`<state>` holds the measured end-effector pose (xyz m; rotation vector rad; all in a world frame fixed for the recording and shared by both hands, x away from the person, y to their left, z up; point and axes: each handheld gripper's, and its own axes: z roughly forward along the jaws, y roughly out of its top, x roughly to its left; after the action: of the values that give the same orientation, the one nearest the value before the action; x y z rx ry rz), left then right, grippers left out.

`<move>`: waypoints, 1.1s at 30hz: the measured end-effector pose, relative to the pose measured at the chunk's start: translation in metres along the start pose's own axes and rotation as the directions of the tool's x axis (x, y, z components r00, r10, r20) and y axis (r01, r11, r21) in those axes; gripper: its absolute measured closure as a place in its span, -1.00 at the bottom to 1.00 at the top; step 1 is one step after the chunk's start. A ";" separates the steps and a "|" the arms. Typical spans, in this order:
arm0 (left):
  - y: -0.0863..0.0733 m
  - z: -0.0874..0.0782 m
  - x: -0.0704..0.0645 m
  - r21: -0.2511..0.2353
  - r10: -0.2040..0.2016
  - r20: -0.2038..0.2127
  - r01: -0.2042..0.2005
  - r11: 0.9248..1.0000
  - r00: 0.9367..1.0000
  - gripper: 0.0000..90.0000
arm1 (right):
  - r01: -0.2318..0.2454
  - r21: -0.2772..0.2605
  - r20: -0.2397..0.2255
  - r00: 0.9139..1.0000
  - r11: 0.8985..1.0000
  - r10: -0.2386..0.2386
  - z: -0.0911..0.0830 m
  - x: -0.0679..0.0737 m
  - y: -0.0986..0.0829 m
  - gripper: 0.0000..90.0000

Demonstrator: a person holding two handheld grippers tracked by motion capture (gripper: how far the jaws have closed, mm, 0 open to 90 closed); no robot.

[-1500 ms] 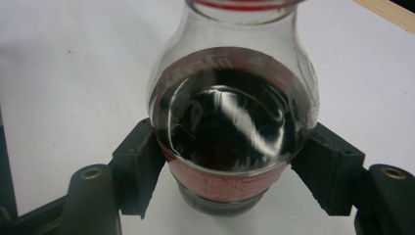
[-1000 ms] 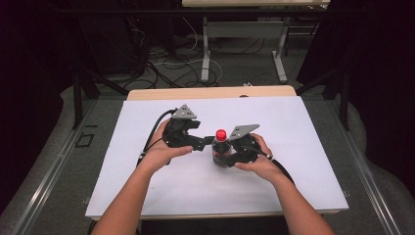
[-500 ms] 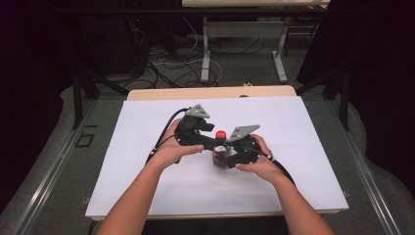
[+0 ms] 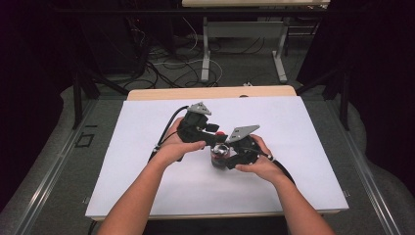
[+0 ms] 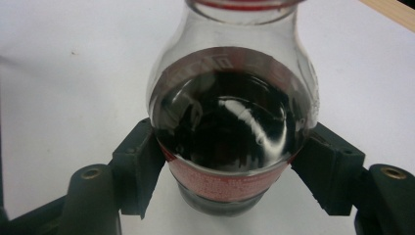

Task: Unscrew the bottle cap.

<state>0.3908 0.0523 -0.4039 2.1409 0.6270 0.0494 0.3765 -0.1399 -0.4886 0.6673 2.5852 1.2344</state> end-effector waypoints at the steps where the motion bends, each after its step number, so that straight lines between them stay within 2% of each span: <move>1: 0.000 0.001 0.000 -0.004 0.008 0.002 -0.008 1.000 1.000 0.12 | 0.006 -0.003 -0.005 1.000 1.000 -0.006 0.000 0.000 0.000 -0.32; 2: 0.000 0.002 0.000 -0.004 0.010 0.006 -0.010 1.000 1.000 0.15 | 0.010 0.008 -0.016 1.000 1.000 -0.010 0.000 0.001 0.001 -0.32; 4: 0.000 0.004 0.000 -0.005 0.017 0.013 -0.016 1.000 1.000 0.21 | 0.011 -0.006 -0.017 1.000 1.000 -0.011 0.000 0.002 0.000 -0.32; 7: 0.001 0.005 0.001 0.004 0.018 0.058 -0.018 1.000 0.998 0.31 | 0.019 -0.019 -0.054 0.998 1.000 -0.020 0.000 0.002 0.001 -0.32; 10: 0.002 0.005 0.002 0.015 0.022 0.082 -0.024 1.000 0.996 0.33 | 0.012 -0.012 -0.080 0.997 1.000 -0.013 -0.001 0.002 0.002 -0.32; 12: 0.001 0.005 0.002 0.014 0.025 0.077 -0.027 1.000 0.997 0.34 | 0.024 -0.021 -0.075 0.997 0.999 -0.025 0.001 0.002 0.002 -0.32; 18: 0.000 0.004 0.004 0.035 0.042 0.086 -0.045 0.998 0.995 0.31 | 0.028 0.003 -0.084 0.996 1.000 -0.028 0.001 0.004 0.001 -0.32; 19: -0.001 0.005 0.003 0.019 0.040 0.082 -0.041 0.999 0.996 0.31 | 0.029 -0.005 -0.088 0.996 1.000 -0.029 0.001 0.005 0.001 -0.32; 22: -0.001 0.004 0.002 0.025 0.040 0.081 -0.042 0.999 0.996 0.24 | 0.032 -0.015 -0.083 0.996 0.999 -0.033 0.001 0.005 0.001 -0.32; 23: -0.002 0.003 0.003 0.030 0.046 0.091 -0.049 0.998 0.995 0.24 | 0.036 -0.012 -0.087 0.996 0.999 -0.036 0.000 0.005 0.001 -0.32; 26: -0.003 0.003 0.002 0.028 0.045 0.085 -0.048 0.998 0.995 0.28 | 0.037 -0.020 -0.083 0.996 0.999 -0.038 0.001 0.006 0.001 -0.32; 27: -0.003 0.003 0.003 0.028 0.059 0.088 -0.062 0.998 0.994 0.32 | 0.035 -0.017 -0.085 0.996 0.999 -0.037 0.001 0.006 0.001 -0.32; 28: -0.003 0.002 0.002 0.045 0.053 0.095 -0.058 0.997 0.994 0.32 | 0.031 -0.011 -0.086 0.996 0.999 -0.031 0.001 0.006 0.001 -0.32; 29: -0.004 0.003 0.001 0.040 0.058 0.082 -0.061 0.997 0.995 0.33 | 0.034 -0.011 -0.085 0.996 0.999 -0.035 0.002 0.006 0.001 -0.32; 31: -0.004 0.003 0.001 0.056 0.066 0.081 -0.070 0.996 0.995 0.34 | 0.036 -0.008 -0.081 0.996 0.999 -0.037 0.003 0.006 0.001 -0.32; 33: -0.005 0.004 0.000 0.036 0.065 0.060 -0.068 0.997 0.996 0.34 | 0.033 0.008 -0.081 0.996 0.999 -0.033 0.002 0.007 0.001 -0.31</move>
<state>0.3899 0.0518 -0.4101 2.1916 0.5261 0.0107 0.3719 -0.1346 -0.4892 0.5859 2.6573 1.2650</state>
